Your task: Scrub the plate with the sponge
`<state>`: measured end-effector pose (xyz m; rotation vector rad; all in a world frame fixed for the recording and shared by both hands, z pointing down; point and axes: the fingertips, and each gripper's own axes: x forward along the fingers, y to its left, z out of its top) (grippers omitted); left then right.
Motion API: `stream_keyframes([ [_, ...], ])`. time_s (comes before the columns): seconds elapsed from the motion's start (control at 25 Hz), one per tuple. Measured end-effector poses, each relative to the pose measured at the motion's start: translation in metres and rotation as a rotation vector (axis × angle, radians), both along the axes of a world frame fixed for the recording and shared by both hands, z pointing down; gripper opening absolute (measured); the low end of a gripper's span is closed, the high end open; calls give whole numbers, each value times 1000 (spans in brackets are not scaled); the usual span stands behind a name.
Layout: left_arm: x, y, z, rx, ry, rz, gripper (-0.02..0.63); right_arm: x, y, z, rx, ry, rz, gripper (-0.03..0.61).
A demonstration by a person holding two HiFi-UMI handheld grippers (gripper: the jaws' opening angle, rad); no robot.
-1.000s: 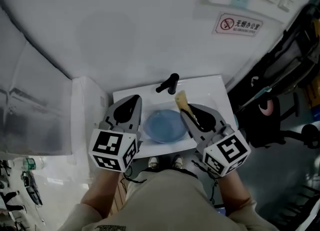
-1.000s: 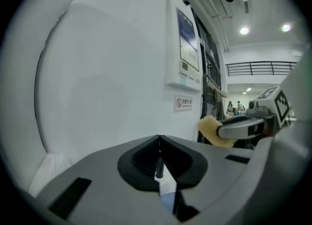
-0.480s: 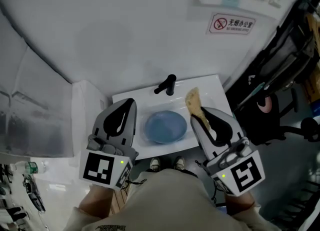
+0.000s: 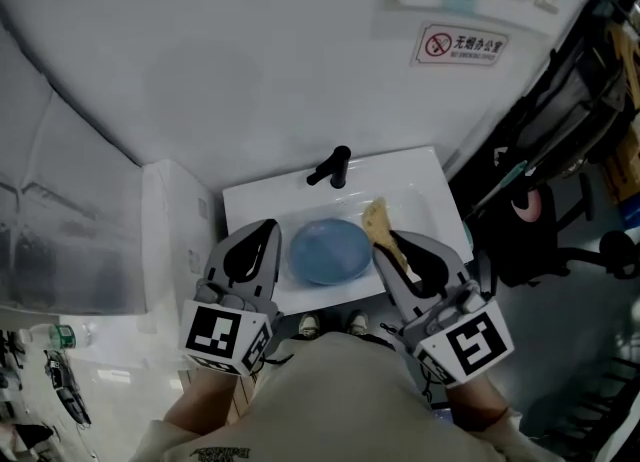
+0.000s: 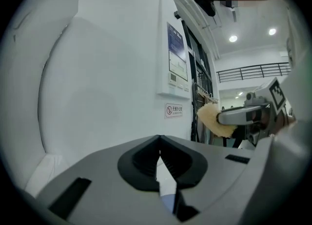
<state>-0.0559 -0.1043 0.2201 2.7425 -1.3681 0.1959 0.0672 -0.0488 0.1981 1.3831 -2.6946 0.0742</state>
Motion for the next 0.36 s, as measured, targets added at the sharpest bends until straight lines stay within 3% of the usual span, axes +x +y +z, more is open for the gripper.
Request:
stream_keyframes([
  [0.36, -13, -5, -6, 32, 46, -13, 6, 13, -9, 16, -37, 17, 56, 74],
])
